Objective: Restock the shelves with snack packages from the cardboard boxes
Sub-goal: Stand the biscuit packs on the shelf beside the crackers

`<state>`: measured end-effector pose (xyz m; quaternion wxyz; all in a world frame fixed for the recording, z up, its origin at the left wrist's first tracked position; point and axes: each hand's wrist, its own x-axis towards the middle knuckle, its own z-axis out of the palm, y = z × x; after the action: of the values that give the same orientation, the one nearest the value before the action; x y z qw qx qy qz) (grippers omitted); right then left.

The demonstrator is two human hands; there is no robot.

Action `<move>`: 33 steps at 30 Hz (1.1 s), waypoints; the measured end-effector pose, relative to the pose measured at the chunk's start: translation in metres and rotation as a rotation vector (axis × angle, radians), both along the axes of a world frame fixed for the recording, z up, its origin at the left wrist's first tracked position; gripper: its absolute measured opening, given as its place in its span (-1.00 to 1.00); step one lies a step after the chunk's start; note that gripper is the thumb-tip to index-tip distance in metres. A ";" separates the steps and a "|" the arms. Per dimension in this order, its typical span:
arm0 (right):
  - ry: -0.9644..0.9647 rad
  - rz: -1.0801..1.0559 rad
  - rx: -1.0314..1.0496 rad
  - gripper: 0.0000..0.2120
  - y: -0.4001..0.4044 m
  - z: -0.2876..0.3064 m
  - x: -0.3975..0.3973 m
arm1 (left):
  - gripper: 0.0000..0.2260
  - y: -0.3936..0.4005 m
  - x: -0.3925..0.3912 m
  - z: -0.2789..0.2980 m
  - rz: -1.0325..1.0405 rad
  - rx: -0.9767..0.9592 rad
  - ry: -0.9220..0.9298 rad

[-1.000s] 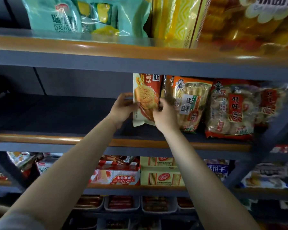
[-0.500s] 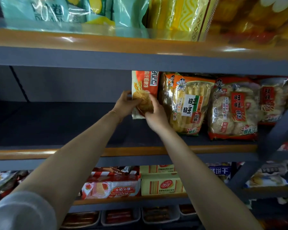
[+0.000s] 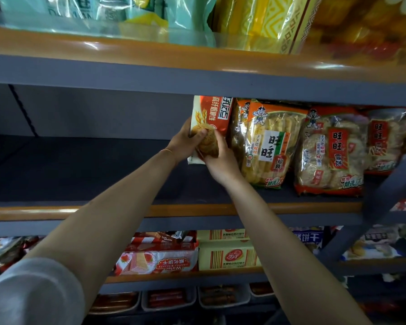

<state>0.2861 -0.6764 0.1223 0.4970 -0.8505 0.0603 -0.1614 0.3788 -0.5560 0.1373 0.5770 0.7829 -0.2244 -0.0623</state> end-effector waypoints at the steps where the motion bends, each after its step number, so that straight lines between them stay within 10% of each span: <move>1: -0.003 0.002 0.013 -0.30 0.000 0.000 -0.002 | -0.48 0.001 -0.005 0.002 0.003 0.004 0.002; 19: -0.292 0.232 0.207 -0.87 0.071 -0.006 -0.117 | -0.90 0.099 -0.172 -0.002 0.553 -0.171 -0.035; 33: 0.588 0.785 -0.017 -0.84 0.329 -0.178 -0.192 | -0.86 0.388 -0.380 -0.200 1.172 0.032 0.568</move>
<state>0.0942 -0.3479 -0.0555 0.4754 -0.8225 -0.1283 0.2846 -0.0009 -0.1676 -0.0631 0.5405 0.7369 0.4022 0.0548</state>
